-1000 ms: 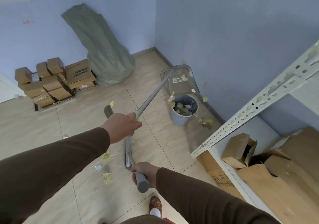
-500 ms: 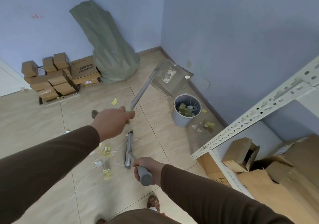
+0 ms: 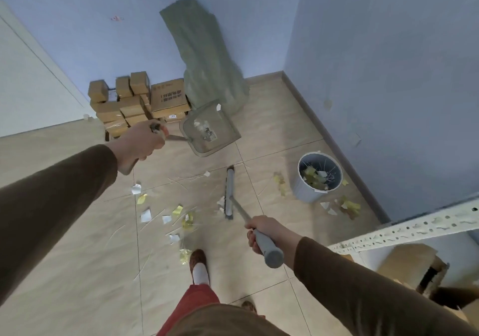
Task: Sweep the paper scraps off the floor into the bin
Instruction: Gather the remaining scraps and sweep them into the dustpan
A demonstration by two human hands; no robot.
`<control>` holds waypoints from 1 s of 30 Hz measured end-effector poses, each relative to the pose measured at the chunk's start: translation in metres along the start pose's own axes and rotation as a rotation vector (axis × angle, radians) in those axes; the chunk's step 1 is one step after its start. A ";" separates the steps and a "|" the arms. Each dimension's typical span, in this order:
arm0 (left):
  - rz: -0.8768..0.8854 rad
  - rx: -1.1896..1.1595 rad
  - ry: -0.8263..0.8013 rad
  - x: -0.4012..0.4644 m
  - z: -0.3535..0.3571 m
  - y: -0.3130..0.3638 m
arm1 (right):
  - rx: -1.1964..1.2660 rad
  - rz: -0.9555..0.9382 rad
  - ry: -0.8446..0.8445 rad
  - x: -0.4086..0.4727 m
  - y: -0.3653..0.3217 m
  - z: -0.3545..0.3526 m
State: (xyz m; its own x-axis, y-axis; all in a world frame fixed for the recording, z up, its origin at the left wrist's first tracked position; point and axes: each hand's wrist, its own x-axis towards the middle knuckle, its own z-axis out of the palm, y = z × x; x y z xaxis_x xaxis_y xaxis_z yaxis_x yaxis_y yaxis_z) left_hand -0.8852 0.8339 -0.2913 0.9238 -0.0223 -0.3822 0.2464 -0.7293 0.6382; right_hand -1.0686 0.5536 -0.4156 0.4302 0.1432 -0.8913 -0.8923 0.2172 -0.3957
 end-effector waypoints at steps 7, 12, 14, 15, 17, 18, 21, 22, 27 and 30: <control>-0.159 0.055 0.020 0.076 -0.062 -0.059 | -0.045 -0.041 0.052 0.045 -0.084 0.037; -0.280 0.003 0.032 0.168 -0.114 -0.116 | -0.058 0.020 0.075 0.082 -0.125 0.082; -0.302 -0.023 0.027 0.207 -0.133 -0.137 | -0.054 0.039 0.077 0.089 -0.136 0.093; -0.306 -0.025 0.026 0.226 -0.142 -0.147 | -0.056 0.051 0.084 0.092 -0.140 0.097; -0.311 0.001 0.019 0.262 -0.160 -0.164 | -0.058 0.084 0.097 0.097 -0.147 0.104; -0.316 0.020 0.014 0.280 -0.169 -0.170 | -0.057 0.104 0.102 0.100 -0.151 0.107; -0.321 0.038 0.032 0.328 -0.196 -0.188 | -0.059 0.166 0.112 0.106 -0.163 0.116; -0.307 0.062 0.057 0.342 -0.203 -0.195 | -0.055 0.179 0.117 0.110 -0.168 0.119; -0.247 0.461 0.261 0.404 -0.242 -0.228 | -0.050 0.208 0.155 0.127 -0.193 0.134; -0.278 0.723 0.360 0.435 -0.262 -0.247 | -0.065 0.205 0.174 0.138 -0.205 0.144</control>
State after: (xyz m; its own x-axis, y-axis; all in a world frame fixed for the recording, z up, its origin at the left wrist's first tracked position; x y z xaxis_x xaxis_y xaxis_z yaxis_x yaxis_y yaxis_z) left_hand -0.4672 1.1837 -0.4405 0.9243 0.3518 -0.1478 0.3438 -0.9358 -0.0778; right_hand -0.8073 0.6677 -0.4255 0.2147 0.0091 -0.9766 -0.9676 0.1379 -0.2114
